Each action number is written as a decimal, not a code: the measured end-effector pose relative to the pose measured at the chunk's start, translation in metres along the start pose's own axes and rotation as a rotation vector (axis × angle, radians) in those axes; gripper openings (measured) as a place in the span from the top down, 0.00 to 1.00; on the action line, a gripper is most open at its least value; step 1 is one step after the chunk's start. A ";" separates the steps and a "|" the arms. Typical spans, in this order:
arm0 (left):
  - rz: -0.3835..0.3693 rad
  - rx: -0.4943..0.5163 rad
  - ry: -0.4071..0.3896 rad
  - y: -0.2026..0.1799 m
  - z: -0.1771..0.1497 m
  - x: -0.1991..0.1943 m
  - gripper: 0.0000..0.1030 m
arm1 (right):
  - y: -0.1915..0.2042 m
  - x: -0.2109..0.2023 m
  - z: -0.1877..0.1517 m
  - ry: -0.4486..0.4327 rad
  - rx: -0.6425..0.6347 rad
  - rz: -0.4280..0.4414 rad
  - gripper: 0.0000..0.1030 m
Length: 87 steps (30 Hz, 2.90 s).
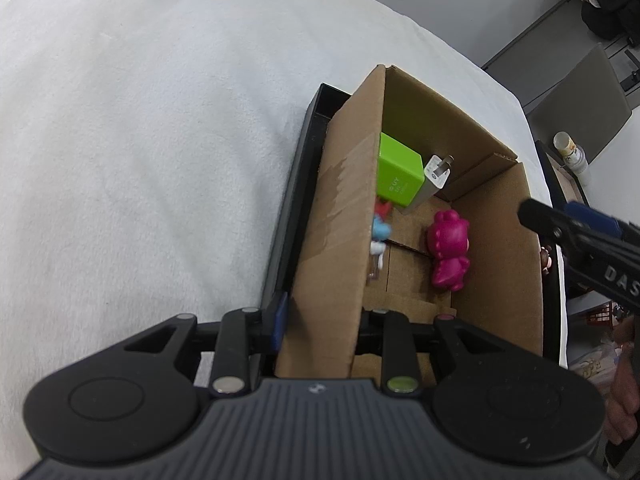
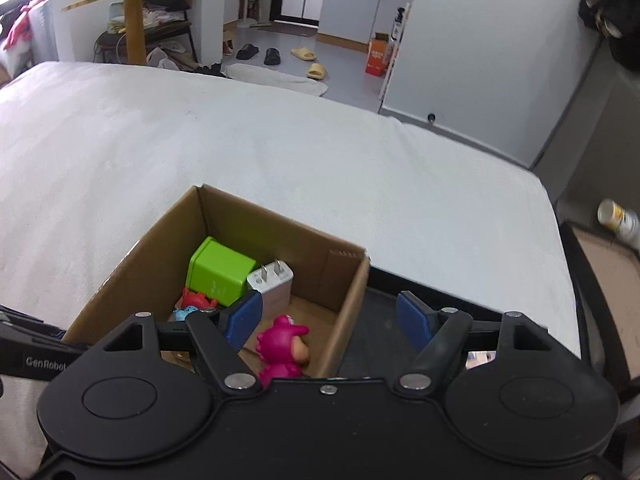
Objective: Organize rigid objects
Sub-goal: 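Carry the pink dinosaur into the box and open the right gripper, then move the right gripper back to the lavender bunny cube, then grasp the lavender bunny cube with the right gripper and lift it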
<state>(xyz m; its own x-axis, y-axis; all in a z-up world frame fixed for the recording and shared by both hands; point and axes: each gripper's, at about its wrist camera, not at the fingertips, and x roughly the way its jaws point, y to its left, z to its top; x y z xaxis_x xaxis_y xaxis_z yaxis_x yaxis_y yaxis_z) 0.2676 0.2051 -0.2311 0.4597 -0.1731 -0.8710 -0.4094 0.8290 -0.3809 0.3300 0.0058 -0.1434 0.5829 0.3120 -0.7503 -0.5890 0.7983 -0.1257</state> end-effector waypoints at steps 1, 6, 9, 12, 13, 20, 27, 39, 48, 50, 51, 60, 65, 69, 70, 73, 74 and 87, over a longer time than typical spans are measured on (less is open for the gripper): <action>0.000 -0.001 0.000 0.000 0.000 0.000 0.73 | -0.003 -0.001 -0.002 0.004 0.012 0.002 0.29; 0.006 -0.001 -0.001 -0.001 0.001 0.000 0.73 | -0.020 -0.005 -0.011 0.026 0.067 0.002 0.29; 0.008 -0.002 -0.001 -0.002 0.000 0.000 0.73 | -0.028 -0.008 -0.017 0.032 0.090 -0.004 0.29; 0.009 -0.002 -0.001 -0.002 0.000 0.000 0.73 | -0.037 -0.010 -0.021 0.036 0.106 -0.013 0.29; 0.010 -0.002 -0.001 -0.002 0.000 0.001 0.73 | -0.039 -0.010 -0.023 0.038 0.111 -0.017 0.29; 0.013 -0.005 0.001 -0.002 0.001 0.001 0.73 | -0.057 -0.011 -0.034 0.048 0.146 -0.038 0.28; 0.015 -0.004 0.001 -0.002 0.001 0.003 0.73 | -0.078 -0.005 -0.046 0.056 0.189 -0.062 0.24; 0.021 -0.002 0.009 -0.003 0.001 0.003 0.73 | -0.124 0.024 -0.064 0.066 0.255 -0.121 0.24; 0.018 -0.003 0.015 -0.002 0.003 0.004 0.73 | -0.134 0.054 -0.064 0.058 0.227 -0.089 0.27; 0.015 -0.004 0.016 -0.002 0.002 0.004 0.73 | -0.135 0.061 -0.063 0.068 0.230 -0.095 0.27; 0.013 -0.005 0.016 -0.001 0.002 0.004 0.73 | -0.136 0.064 -0.062 0.072 0.234 -0.093 0.27; 0.011 -0.006 0.015 -0.002 0.002 0.004 0.73 | -0.140 0.091 -0.060 0.121 0.316 -0.059 0.28; 0.018 -0.005 0.011 -0.004 0.001 0.004 0.73 | -0.129 0.091 -0.063 0.138 0.239 -0.069 0.57; 0.018 -0.010 0.009 -0.004 0.001 0.004 0.73 | -0.124 0.081 -0.065 0.144 0.239 -0.067 0.57; 0.018 -0.011 0.009 -0.004 0.001 0.004 0.73 | -0.124 0.078 -0.067 0.147 0.248 -0.061 0.57; 0.016 -0.016 0.008 -0.003 0.001 0.004 0.73 | -0.125 0.070 -0.070 0.155 0.278 -0.055 0.57; 0.016 -0.018 0.007 -0.003 0.001 0.004 0.73 | -0.125 0.066 -0.071 0.155 0.283 -0.056 0.57; 0.003 -0.035 0.006 0.001 0.000 0.004 0.73 | -0.119 0.025 -0.062 0.110 0.302 -0.027 0.57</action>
<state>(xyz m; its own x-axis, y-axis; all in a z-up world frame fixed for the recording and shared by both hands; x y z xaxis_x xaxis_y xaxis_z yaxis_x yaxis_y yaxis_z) 0.2694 0.2056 -0.2350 0.4536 -0.1736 -0.8741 -0.4382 0.8106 -0.3884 0.3802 -0.1131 -0.1873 0.5222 0.2439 -0.8172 -0.3716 0.9276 0.0394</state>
